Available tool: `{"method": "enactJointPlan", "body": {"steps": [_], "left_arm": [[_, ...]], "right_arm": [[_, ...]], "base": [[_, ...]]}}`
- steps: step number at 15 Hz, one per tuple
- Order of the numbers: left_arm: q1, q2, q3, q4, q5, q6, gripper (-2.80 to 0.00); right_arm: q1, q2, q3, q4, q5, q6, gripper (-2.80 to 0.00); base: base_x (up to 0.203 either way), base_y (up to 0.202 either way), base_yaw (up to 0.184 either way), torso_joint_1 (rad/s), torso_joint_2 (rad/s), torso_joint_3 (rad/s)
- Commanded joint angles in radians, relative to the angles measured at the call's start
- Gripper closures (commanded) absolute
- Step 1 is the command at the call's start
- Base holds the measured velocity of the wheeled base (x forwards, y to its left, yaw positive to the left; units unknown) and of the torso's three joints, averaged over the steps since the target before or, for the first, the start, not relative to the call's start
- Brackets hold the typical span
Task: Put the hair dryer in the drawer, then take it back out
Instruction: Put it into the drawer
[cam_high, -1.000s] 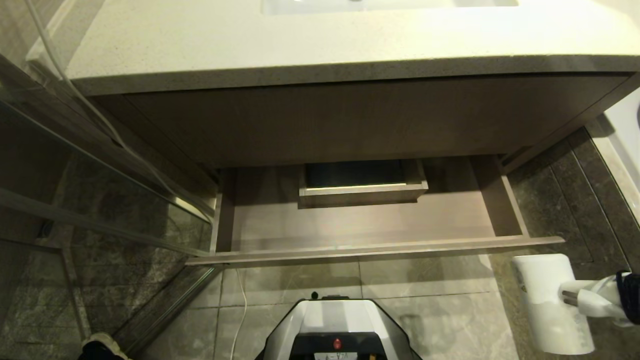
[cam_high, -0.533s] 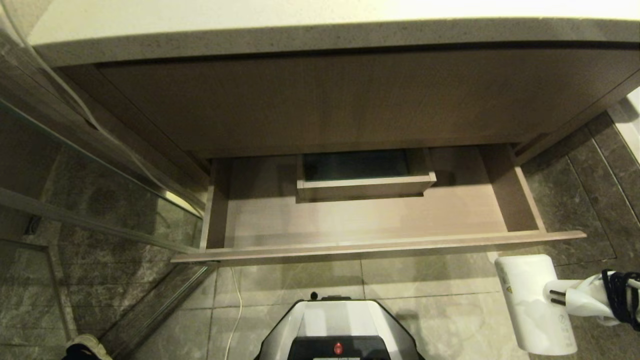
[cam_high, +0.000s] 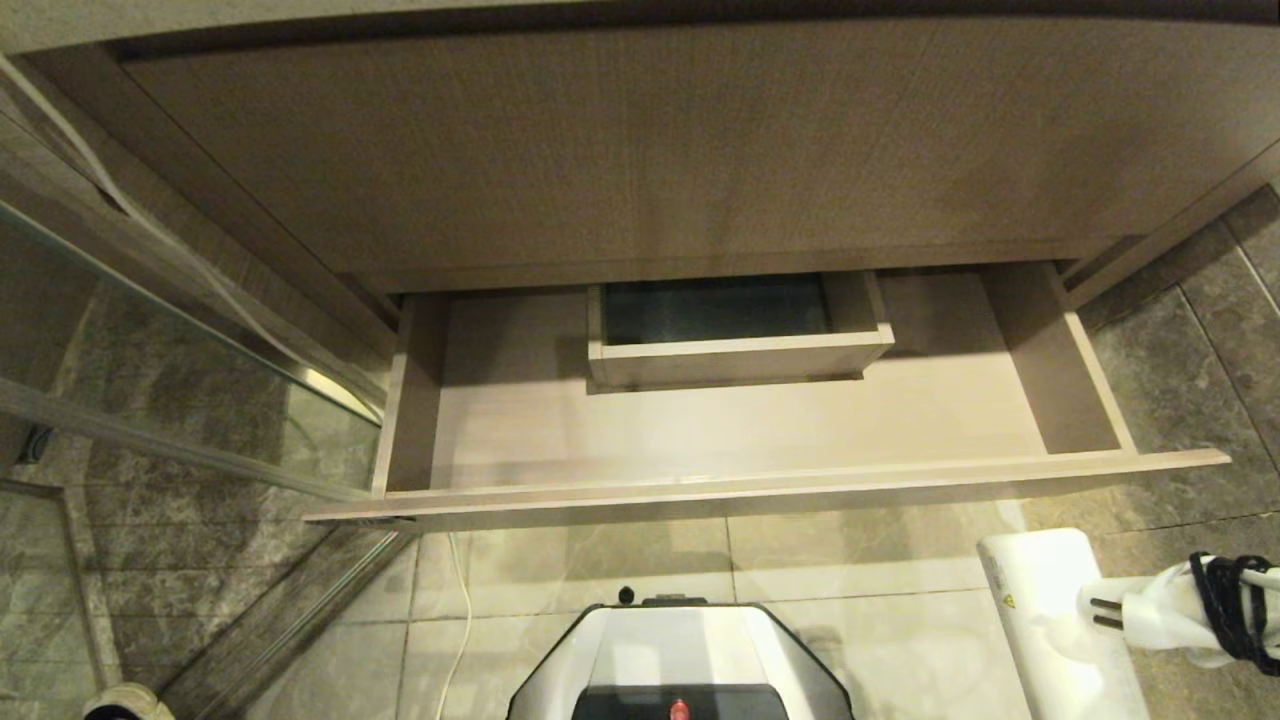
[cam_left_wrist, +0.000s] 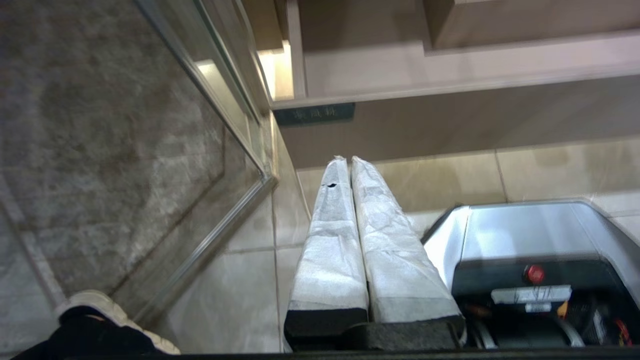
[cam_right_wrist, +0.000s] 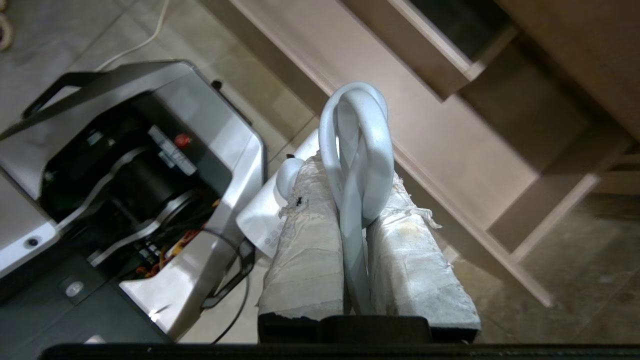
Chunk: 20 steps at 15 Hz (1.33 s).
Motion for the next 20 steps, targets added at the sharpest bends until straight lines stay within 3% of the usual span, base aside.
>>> {"method": "enactJointPlan", "body": {"steps": [1,10,20], "left_arm": [[0.000,0.000,0.002,-0.001,0.000,0.000,0.00],[0.001,0.000,0.002,-0.001,0.000,0.000,0.00],[0.000,0.000,0.002,-0.001,0.000,0.000,0.00]], "right_arm": [[0.001,0.004,0.006,0.000,0.002,0.001,0.00],[0.000,0.068,0.010,-0.057,0.002,0.025,0.00],[-0.083,0.353,-0.257,-0.110,0.007,0.062,0.00]], "base": [[0.000,0.000,0.000,-0.037,0.36,0.272],[0.000,0.000,0.000,-0.045,0.39,0.344],[0.000,0.000,0.000,0.069,0.08,0.152]]}}
